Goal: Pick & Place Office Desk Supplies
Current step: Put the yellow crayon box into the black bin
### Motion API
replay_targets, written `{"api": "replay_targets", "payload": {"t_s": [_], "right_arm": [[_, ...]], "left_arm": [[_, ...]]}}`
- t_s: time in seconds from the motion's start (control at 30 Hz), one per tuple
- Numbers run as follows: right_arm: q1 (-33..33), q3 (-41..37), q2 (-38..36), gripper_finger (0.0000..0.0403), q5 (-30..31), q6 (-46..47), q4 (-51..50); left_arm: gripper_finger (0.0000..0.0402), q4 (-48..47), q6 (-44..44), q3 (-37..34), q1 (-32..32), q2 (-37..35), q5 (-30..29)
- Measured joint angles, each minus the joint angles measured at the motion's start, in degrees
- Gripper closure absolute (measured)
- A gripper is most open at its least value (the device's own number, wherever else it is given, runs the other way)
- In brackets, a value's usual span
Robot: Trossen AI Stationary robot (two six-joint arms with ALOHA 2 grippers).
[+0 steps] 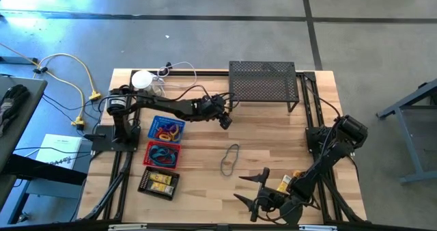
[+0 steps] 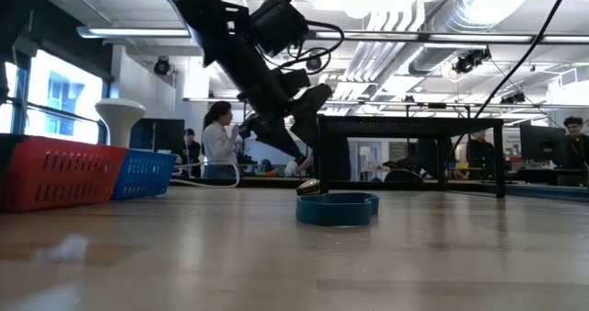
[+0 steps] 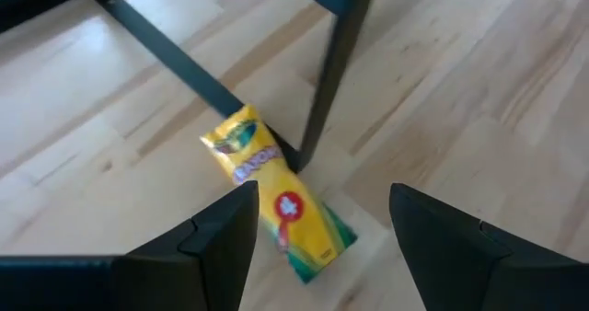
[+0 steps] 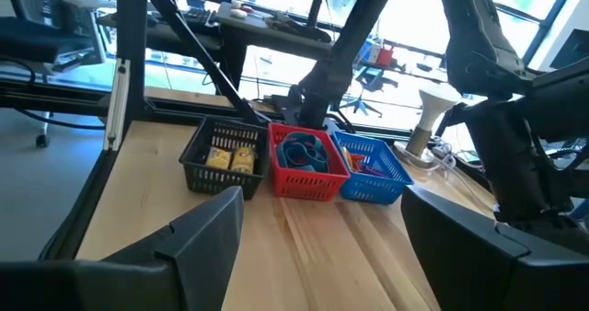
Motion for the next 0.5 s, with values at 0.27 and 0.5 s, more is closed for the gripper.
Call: {"api": "replay_targets", "payload": {"t_s": [0.27, 0.5], "right_arm": [[-0.07, 0.00, 0.00, 0.0118, -1.11, 0.59, 0.04], [-0.04, 0.00, 0.02, 0.0118, -1.46, 0.69, 0.02]], "left_arm": [[0.0164, 2.68, -0.64, -0.07, -0.26, 4.46, -1.77], [0.0164, 2.60, -0.62, 0.00, -0.09, 5.39, -4.57]]}}
